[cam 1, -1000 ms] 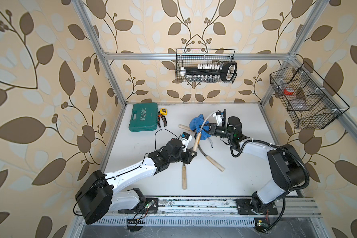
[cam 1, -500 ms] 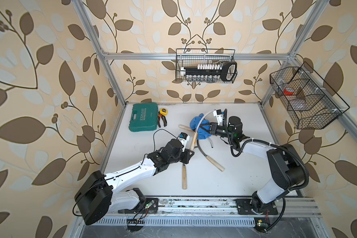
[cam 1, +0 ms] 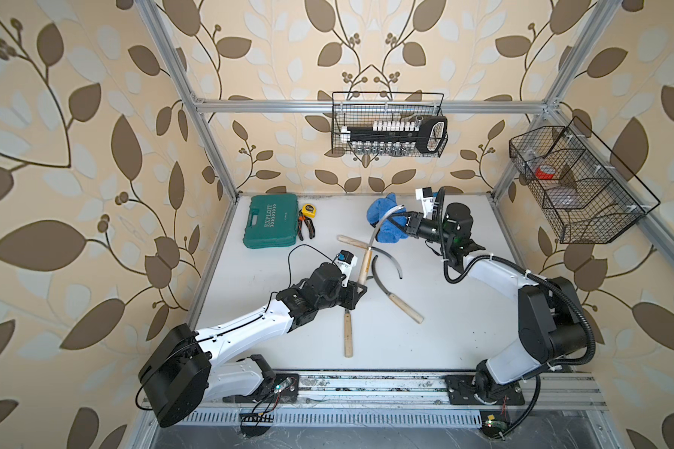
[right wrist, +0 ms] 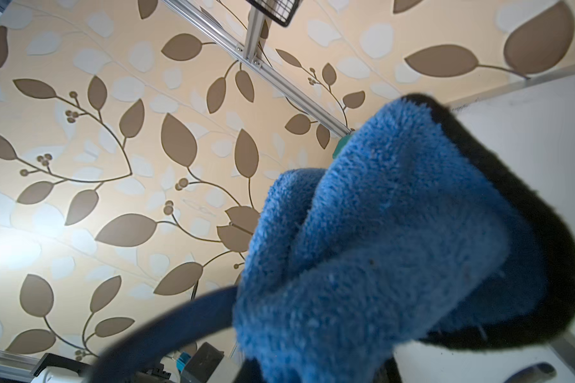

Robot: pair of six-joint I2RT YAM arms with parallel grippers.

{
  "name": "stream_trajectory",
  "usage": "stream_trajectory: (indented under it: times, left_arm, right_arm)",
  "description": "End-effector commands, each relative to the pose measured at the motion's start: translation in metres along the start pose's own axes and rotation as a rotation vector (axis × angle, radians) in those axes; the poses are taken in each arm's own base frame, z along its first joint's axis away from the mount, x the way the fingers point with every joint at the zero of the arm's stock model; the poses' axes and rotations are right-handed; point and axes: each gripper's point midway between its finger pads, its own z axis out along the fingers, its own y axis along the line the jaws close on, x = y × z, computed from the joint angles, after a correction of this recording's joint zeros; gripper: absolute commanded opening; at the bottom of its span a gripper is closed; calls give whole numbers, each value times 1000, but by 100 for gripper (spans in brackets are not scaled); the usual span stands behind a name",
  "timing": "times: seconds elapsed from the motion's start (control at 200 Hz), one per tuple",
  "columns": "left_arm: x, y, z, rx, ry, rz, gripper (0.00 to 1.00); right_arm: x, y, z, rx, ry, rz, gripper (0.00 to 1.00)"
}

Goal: Wipe small sickles with rags
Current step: Wipe the small sickle.

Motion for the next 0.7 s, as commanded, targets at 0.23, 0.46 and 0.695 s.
stream_trajectory:
  times: [0.23, 0.46, 0.695]
  left_arm:
    - [-8, -8, -5, 33, -22, 16, 0]
    - [-15, -11, -4, 31, -22, 22, 0]
    - [-17, -11, -4, 24, -25, 22, 0]
  right_arm:
    - [0, 22, -8, 20, -6, -100, 0]
    - [62, -2, 11, 60, 97, -101, 0]
    - [89, -13, 23, 63, 154, -88, 0]
